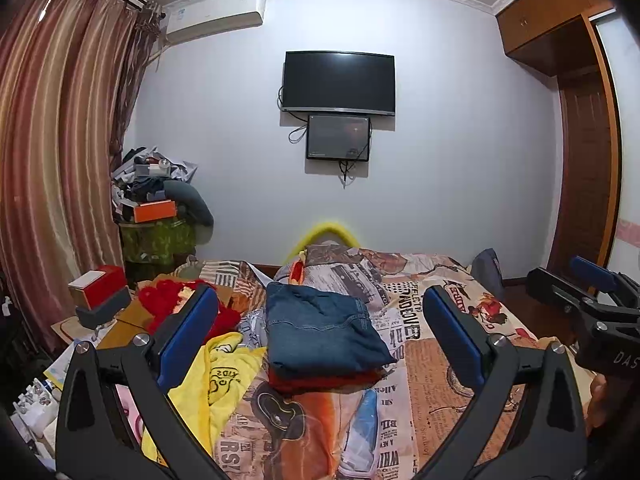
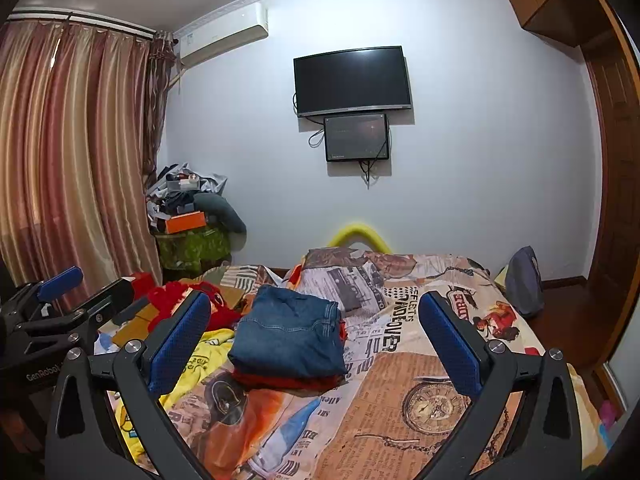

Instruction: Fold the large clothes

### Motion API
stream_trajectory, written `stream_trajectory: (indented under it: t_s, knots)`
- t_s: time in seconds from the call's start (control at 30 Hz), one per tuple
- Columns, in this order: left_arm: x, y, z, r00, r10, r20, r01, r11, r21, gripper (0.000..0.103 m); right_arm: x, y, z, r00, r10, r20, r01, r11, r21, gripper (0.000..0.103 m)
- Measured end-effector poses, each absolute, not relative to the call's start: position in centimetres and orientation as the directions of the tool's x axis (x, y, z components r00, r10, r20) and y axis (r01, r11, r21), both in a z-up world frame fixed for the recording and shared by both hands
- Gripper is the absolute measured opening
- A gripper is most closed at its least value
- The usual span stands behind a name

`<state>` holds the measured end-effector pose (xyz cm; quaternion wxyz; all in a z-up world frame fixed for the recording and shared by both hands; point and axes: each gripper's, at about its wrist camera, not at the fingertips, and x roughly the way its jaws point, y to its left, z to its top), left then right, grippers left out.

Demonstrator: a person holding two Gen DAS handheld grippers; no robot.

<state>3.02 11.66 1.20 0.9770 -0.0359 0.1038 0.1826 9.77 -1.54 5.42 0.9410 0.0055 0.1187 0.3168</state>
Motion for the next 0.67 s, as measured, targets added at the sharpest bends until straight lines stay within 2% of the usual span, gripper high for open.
stream_trajectory:
  t_s: [0.67]
  knots:
    - [2.59, 11.28, 1.22, 0.92, 0.32, -0.226, -0.339, 0.939, -0.051, 0.102, 10.02, -1.39, 5.31, 0.763, 0.604, -0.23, -0.6, 0.794, 0.095, 0.103]
